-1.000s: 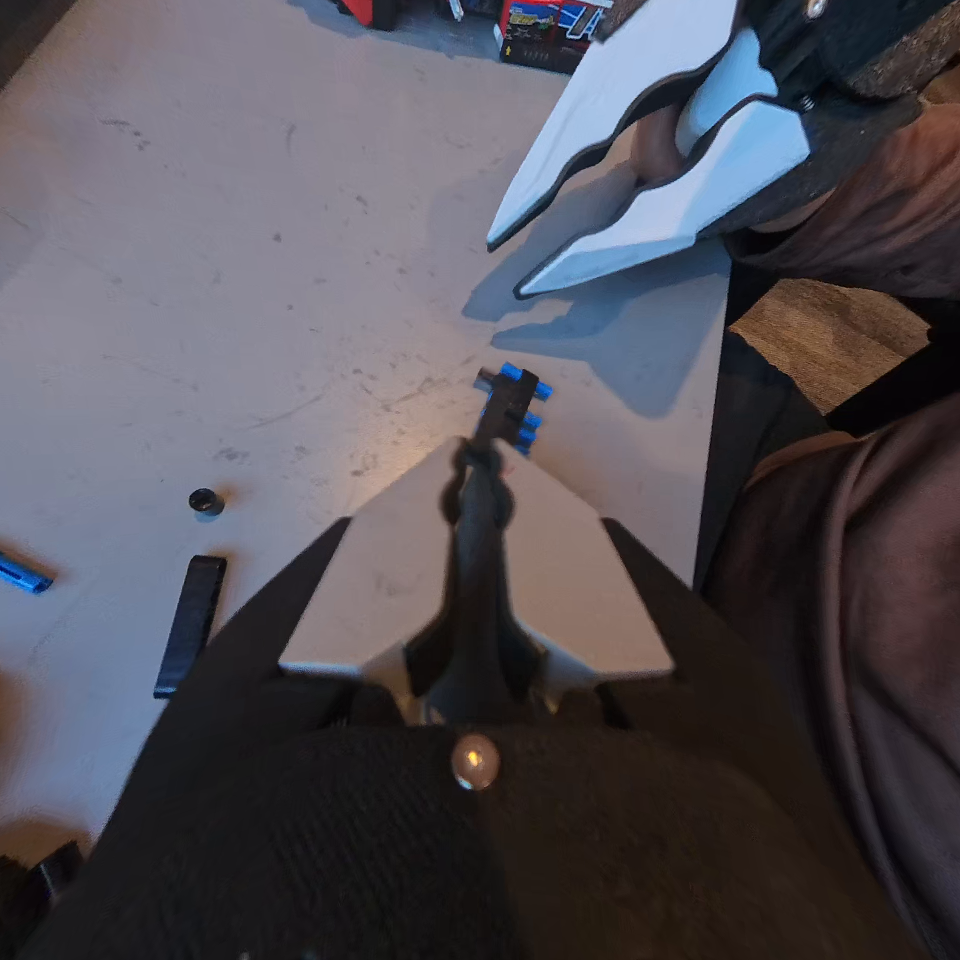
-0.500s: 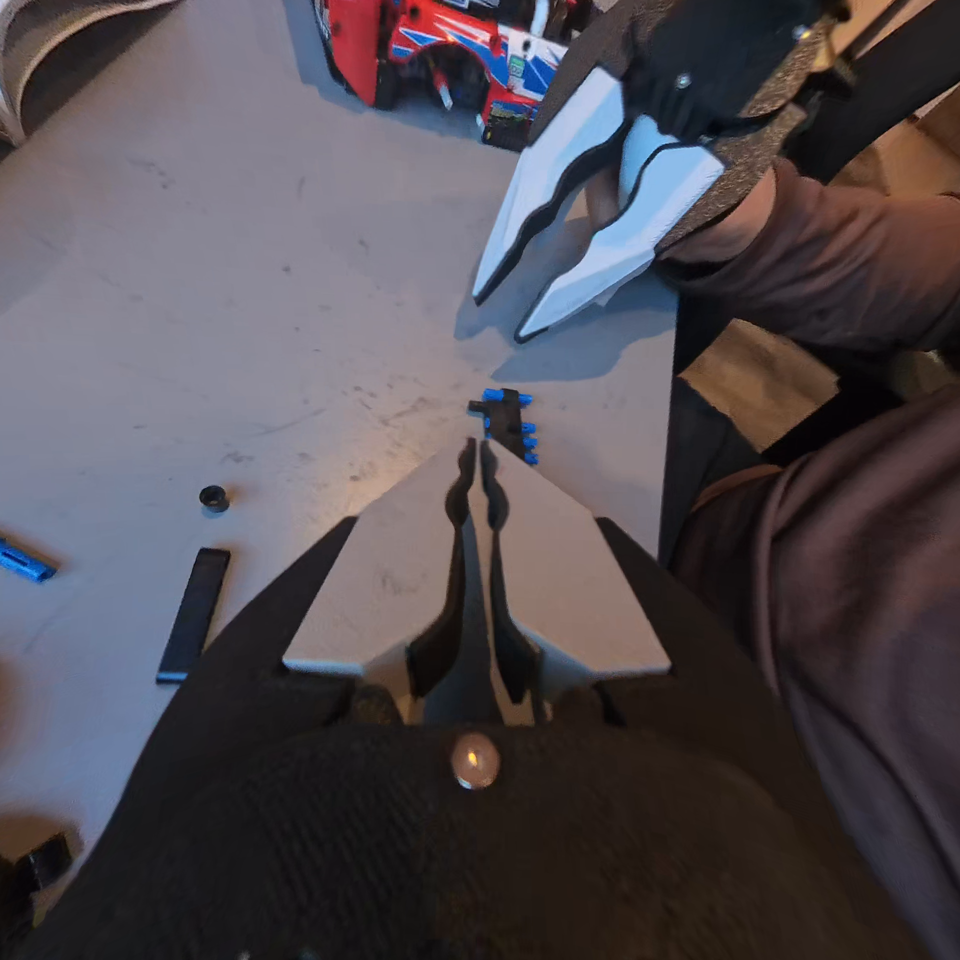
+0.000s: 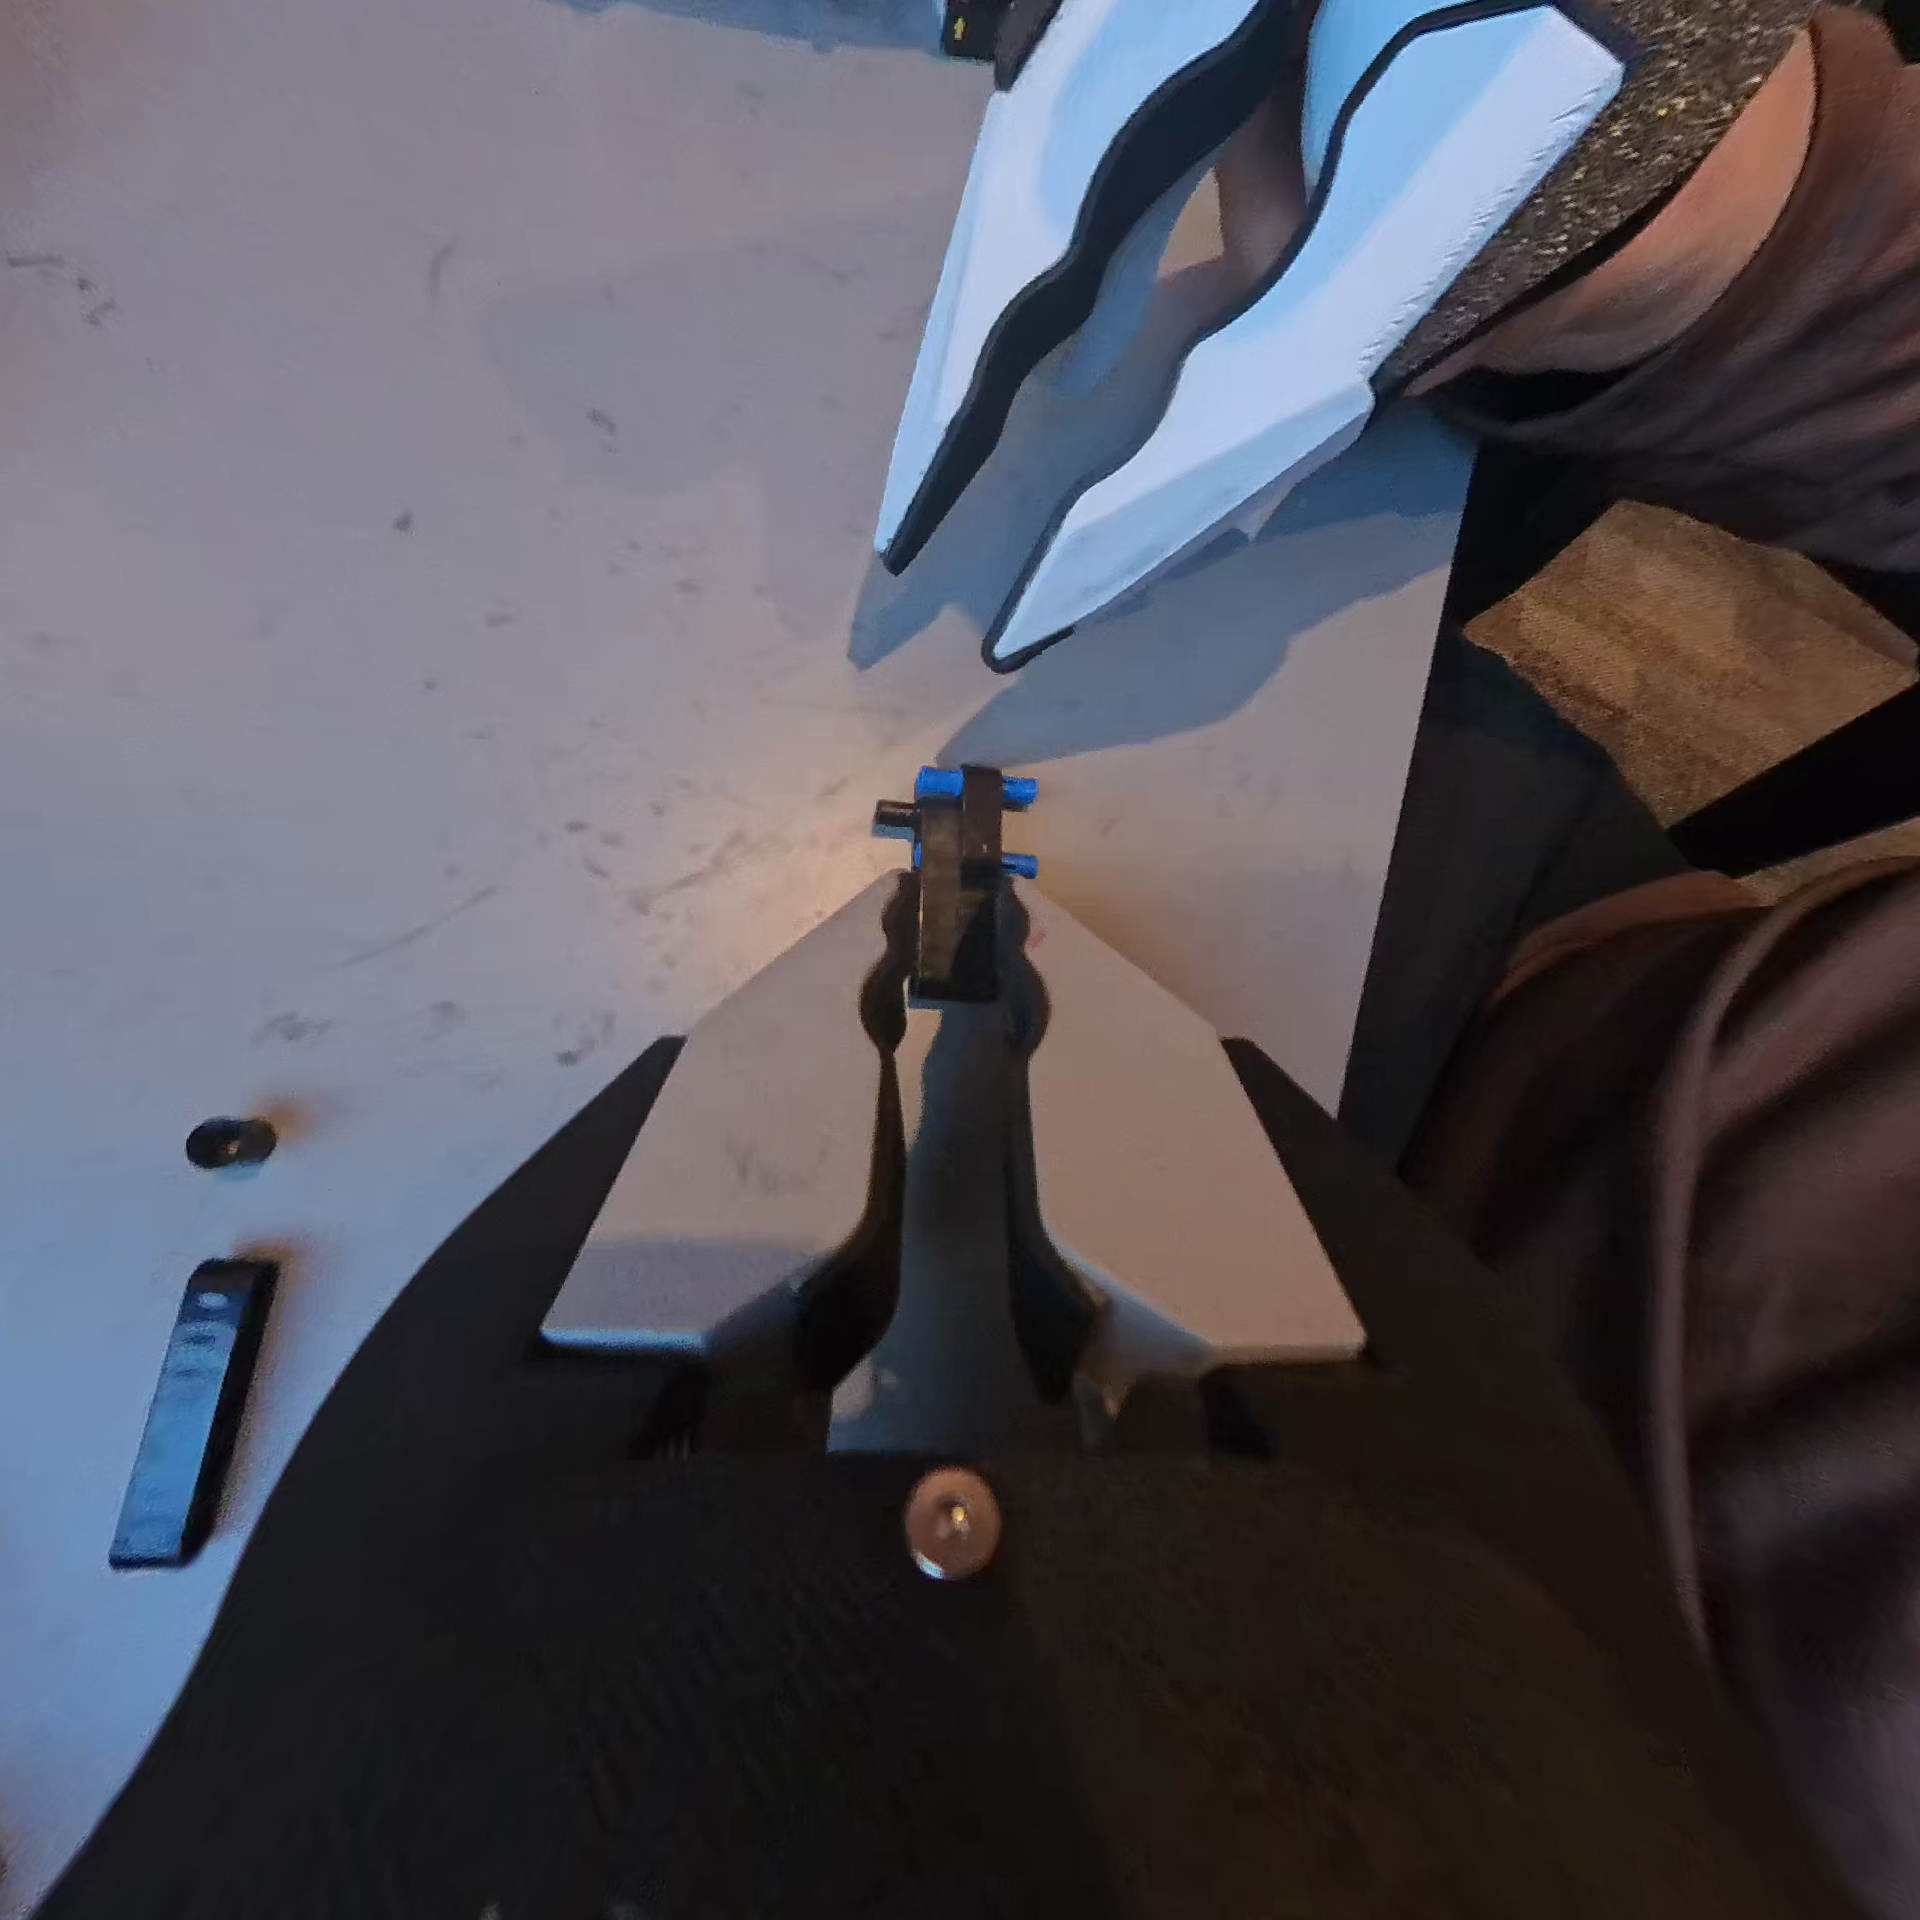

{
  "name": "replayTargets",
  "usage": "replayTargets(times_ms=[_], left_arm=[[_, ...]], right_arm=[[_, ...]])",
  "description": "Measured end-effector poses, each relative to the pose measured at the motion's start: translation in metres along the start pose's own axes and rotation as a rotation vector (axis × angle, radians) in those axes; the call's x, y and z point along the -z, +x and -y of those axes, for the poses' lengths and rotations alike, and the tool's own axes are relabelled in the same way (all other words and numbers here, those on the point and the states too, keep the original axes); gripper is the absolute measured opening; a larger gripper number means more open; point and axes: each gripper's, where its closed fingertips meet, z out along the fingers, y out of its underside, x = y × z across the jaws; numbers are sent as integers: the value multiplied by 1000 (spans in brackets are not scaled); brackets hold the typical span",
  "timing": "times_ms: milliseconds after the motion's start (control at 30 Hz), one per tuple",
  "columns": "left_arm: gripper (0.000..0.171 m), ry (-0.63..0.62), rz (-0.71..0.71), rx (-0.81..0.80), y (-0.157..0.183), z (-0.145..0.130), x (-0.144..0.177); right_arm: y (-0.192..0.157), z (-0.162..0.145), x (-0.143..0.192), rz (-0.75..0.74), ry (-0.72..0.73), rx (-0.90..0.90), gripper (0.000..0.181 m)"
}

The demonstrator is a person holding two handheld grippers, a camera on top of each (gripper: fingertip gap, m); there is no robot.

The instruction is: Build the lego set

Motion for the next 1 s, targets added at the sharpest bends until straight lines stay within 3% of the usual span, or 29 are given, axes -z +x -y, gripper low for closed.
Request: replayTargets(times_ms=[200,333,400,1000], left_arm=[[12,38,163,-212,-12,11,-1],[2,189,303,-441,-14,30,6],[0,191,354,-495,-19,31,7],[0,191,428,-681,-9,29,2]], right_arm=[[-2,3,8,117,46,-151,26],[-4,9,15,201,94,-220,34],[-5,10,17,219,108,-230,35],[-5,-1,4,161,5,-184,33]])
